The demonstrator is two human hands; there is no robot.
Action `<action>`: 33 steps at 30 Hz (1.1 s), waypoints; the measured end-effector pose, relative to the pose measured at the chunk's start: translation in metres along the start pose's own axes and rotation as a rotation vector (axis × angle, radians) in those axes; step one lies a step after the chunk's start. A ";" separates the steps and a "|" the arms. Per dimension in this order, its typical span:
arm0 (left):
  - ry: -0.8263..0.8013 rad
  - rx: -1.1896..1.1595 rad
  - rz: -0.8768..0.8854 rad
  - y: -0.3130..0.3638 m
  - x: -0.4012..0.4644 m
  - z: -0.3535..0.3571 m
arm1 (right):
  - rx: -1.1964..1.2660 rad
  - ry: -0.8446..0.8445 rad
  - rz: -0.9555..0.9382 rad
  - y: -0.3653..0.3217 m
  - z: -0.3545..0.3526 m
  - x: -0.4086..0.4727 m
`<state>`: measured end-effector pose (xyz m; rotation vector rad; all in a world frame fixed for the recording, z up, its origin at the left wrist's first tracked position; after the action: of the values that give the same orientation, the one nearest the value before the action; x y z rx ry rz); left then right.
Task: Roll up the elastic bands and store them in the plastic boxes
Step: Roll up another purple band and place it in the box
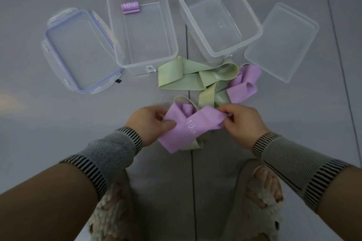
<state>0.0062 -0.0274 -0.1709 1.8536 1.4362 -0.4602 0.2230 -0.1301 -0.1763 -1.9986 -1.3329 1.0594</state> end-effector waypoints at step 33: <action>0.565 -0.177 0.452 0.034 -0.007 -0.057 | 1.028 0.058 0.221 -0.097 0.002 0.050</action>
<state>0.0274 0.0057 -0.1168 2.1696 1.2757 0.4318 0.1815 -0.0464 -0.1205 -1.3555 -0.3507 1.3818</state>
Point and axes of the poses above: each hand's wrist, its own x-axis towards the middle knuckle, its own z-axis out of the palm, y = z × x, the point moved 1 cm from there along x, towards the middle knuckle, and after that the axes turned 15 degrees about x, right-handed, at the moved point
